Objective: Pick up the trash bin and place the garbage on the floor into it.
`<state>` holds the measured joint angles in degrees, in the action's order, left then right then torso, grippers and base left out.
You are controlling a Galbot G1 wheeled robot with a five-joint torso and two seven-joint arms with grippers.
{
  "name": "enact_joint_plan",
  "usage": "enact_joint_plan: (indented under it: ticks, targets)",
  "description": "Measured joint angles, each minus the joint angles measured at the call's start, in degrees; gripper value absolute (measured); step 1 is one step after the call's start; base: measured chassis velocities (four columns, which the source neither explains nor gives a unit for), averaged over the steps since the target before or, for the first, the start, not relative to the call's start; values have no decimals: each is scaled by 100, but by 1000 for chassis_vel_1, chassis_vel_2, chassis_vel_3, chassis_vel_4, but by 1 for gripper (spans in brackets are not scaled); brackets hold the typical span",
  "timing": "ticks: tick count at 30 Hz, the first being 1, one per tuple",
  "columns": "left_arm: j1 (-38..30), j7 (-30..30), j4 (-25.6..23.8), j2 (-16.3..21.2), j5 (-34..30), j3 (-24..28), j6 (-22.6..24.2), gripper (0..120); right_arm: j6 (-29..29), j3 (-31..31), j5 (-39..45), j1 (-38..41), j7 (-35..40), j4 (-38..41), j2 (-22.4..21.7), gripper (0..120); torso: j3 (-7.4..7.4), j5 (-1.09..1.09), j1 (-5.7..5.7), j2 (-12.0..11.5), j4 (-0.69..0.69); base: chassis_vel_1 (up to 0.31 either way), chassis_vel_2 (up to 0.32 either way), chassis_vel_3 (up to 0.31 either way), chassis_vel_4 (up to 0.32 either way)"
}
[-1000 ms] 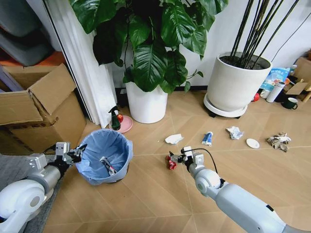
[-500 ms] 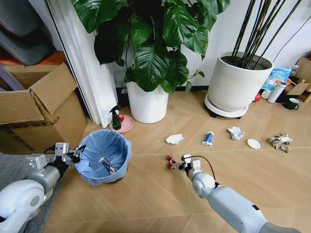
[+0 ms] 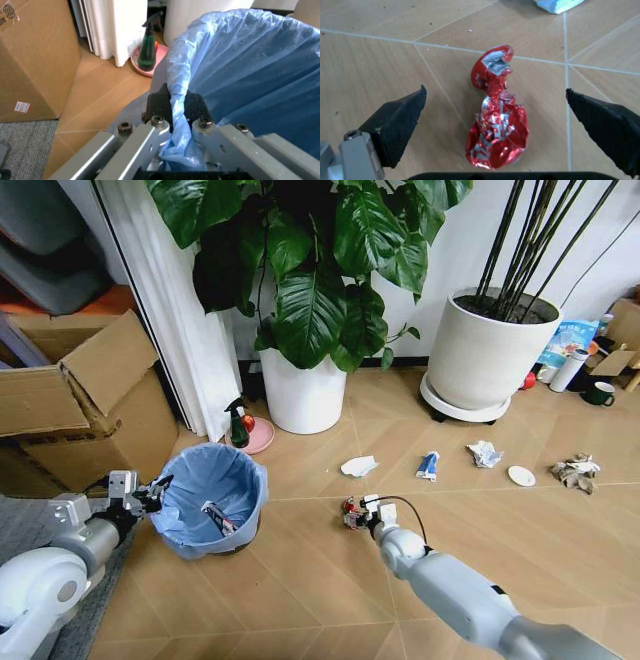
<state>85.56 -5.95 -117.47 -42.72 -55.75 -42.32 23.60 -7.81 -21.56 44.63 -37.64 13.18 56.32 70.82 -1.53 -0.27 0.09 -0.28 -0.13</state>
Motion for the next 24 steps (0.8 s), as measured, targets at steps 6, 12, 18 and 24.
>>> enact_joint_plan:
  ticks: [6, 12, 18, 24]
  targets:
    - [3, 14, -2, 10, -19, -14, -8, 0, 0, -13, -188, 145, -47, -508, 223, 100, 0, -1, 0, 0, -2, 0, 0, 0, 0]
    - [-24, 18, 5, 22, -26, 4, -12, 0, 74, 16, -223, 226, -152, -875, 364, 88, 0, -1, 0, 0, -2, 0, 0, 0, 0]
    - [-40, 19, 13, 22, -28, 23, -15, 0, 139, 22, -244, 280, -232, -1051, 440, 63, 0, -1, 0, 0, -1, 0, 0, 0, 0]
    - [-43, 20, 26, 24, -27, 34, -20, 0, 151, 28, -245, 284, -256, -1051, 414, 41, 0, 0, 0, 0, -1, 0, 0, 0, 0]
